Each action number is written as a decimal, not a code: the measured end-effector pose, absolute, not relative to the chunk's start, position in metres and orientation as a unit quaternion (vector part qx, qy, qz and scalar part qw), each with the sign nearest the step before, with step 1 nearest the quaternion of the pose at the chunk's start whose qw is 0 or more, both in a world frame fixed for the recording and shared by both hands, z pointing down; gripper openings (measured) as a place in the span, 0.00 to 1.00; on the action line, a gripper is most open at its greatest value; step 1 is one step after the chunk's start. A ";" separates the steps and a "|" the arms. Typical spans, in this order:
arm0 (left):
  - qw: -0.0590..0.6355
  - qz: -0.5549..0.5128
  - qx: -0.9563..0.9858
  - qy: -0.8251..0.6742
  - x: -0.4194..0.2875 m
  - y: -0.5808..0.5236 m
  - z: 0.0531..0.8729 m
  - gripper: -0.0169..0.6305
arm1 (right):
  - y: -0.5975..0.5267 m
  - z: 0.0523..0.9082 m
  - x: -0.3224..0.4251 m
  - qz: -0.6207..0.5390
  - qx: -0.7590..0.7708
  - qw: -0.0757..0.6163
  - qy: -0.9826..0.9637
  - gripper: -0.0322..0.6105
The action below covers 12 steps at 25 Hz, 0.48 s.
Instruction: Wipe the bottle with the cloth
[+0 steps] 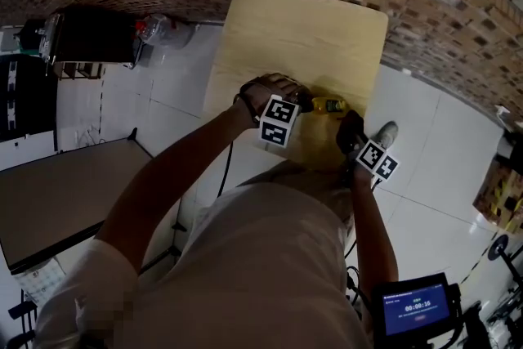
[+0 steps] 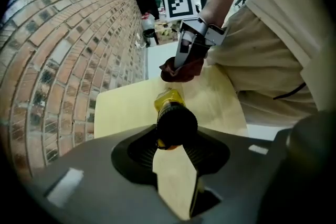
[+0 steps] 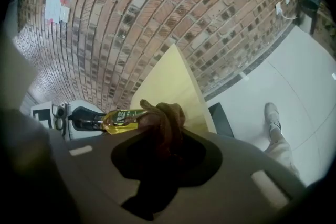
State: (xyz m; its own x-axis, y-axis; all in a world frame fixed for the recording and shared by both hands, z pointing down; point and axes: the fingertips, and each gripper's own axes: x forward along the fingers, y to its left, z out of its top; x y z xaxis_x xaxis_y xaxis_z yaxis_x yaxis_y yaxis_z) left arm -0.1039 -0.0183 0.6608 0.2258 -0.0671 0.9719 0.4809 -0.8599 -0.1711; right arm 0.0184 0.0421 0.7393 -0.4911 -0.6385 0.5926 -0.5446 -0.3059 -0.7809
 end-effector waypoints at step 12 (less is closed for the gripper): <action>-0.031 -0.647 -0.751 0.125 -0.127 -0.062 0.671 0.27 | 0.000 0.744 -0.030 -0.592 -0.468 -0.006 0.655 0.19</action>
